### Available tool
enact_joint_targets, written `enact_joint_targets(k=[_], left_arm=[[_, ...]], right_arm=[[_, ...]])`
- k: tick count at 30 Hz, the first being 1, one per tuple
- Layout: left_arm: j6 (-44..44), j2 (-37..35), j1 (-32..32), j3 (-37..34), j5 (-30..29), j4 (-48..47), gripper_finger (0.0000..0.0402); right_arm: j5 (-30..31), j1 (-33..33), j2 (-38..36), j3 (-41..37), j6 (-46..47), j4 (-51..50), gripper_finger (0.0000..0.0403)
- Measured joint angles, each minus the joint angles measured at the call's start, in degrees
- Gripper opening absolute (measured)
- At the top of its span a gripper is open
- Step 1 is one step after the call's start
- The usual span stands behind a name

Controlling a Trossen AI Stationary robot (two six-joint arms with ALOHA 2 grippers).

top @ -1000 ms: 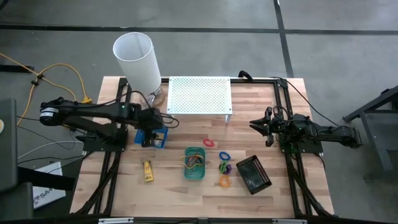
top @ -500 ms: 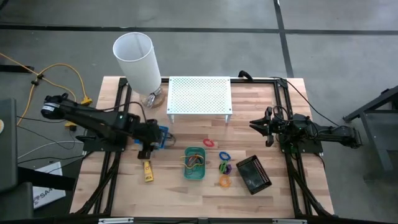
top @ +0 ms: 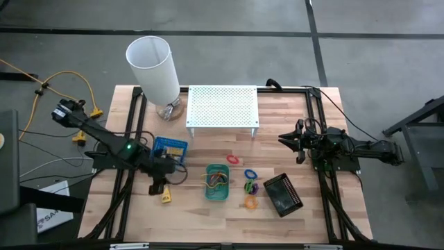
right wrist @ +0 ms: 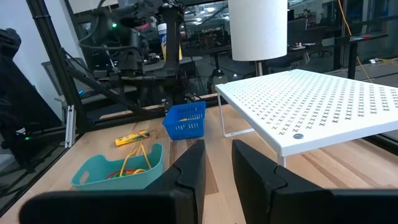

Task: Pick & Place Office Desk Supplies
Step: Put the yellow crayon box into the blue bin

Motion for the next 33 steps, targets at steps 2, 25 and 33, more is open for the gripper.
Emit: enact_joint_targets(k=[2,25,33], left_arm=[[-3.05,0.76,-1.48,0.00,0.00,-0.07,0.0195],[-55.10,11.53,-2.76,0.00,0.12,-10.00,0.0195],[-73.43,12.80,-1.83,0.00,4.72,-9.91,0.0195]], right_arm=[[0.00,0.00,0.01,-0.02,-0.01,0.00,0.0066],[-0.01,0.02,0.01,-0.02,0.01,0.00,0.0066],[-0.01,0.00,-0.01,-0.02,0.00,0.00,0.0066]])
